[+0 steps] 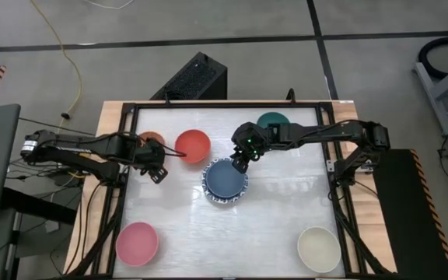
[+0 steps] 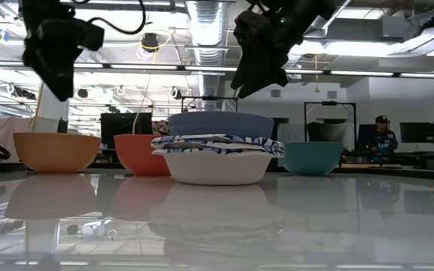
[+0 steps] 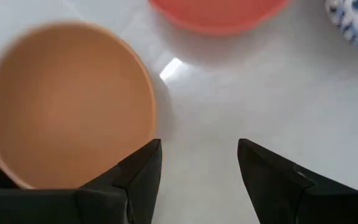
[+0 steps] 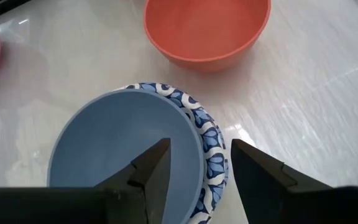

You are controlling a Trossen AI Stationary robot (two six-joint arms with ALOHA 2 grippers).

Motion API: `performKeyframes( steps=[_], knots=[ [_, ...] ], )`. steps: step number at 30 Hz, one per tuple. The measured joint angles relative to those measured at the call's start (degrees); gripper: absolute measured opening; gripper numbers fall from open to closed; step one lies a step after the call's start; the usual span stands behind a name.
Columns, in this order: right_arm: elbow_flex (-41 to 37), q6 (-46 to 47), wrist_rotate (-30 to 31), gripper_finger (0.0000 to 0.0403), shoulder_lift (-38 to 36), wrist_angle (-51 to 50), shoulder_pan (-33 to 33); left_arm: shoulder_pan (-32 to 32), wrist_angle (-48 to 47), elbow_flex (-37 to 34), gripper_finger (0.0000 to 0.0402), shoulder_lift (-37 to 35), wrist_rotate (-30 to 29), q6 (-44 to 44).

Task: Nest bowls inside each other
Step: Stack the brown bowl on top of the blue bowl

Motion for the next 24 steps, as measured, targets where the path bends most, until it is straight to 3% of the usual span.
performKeyframes(
  steps=[6, 16, 19, 24],
  knots=[
    [0.0, -0.1, -0.02, 0.0189, 0.0, 0.0, -0.68, 0.02, 2.42, -4.65, 0.0201, -0.97, 1.17, -0.47],
    [0.0, -0.23, -0.02, 0.0189, 0.0, 0.0, -0.7, 0.07, 2.9, -10.29, 0.0193, -0.92, -2.89, 0.32],
    [0.0, -0.64, -0.04, 0.0189, 0.0, 0.0, -0.94, 0.07, 2.82, -12.76, 0.0159, -0.92, -0.84, 0.73],
    [0.0, -1.0, -0.04, 0.0189, 0.0, 0.04, -1.03, 0.07, 3.81, -15.76, 0.0069, -0.92, 1.09, 0.86]
  ],
)
